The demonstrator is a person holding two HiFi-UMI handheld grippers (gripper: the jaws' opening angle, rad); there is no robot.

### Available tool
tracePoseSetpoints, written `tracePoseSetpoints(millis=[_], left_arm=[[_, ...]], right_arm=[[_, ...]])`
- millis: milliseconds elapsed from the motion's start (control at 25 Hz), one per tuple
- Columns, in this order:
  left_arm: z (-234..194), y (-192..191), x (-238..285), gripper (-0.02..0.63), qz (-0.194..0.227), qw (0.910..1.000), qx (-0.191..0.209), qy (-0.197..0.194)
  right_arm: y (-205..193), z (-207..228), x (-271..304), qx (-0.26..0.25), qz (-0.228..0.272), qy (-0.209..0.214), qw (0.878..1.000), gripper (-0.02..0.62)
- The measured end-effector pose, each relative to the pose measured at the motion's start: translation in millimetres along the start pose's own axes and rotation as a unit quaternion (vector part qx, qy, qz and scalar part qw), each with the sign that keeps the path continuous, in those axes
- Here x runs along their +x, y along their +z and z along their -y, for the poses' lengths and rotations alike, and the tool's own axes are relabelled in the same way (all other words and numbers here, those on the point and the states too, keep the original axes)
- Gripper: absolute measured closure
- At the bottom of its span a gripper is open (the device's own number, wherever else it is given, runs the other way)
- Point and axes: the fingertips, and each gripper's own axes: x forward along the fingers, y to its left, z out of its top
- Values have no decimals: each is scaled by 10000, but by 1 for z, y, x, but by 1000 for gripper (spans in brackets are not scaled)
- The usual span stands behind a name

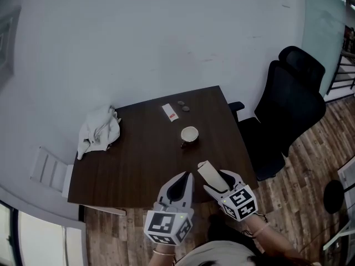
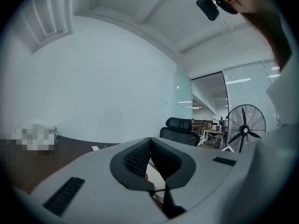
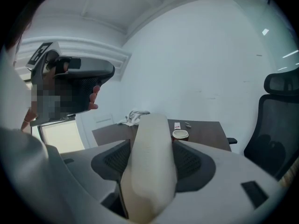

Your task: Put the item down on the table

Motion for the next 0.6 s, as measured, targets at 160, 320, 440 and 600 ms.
tracePoseSetpoints(millis=[160,320,440,600], left_arm=[[-13,-1,16,589,-45,9999,-36,100],[-27,-3,30,589,-77,9998,-68,170],[-33,-4,39,589,-83,9997,-72,204],[-41,-6,51,589,-121,9995,-113,263]], right_arm=[[-11,11,22,-18,-213,157,9996,301],[-23,21,42,66,-464,306,9984,301],[-34,28,54,103,-639,377,9972,301],[-49,39,68,65,-897,444,9950,301]])
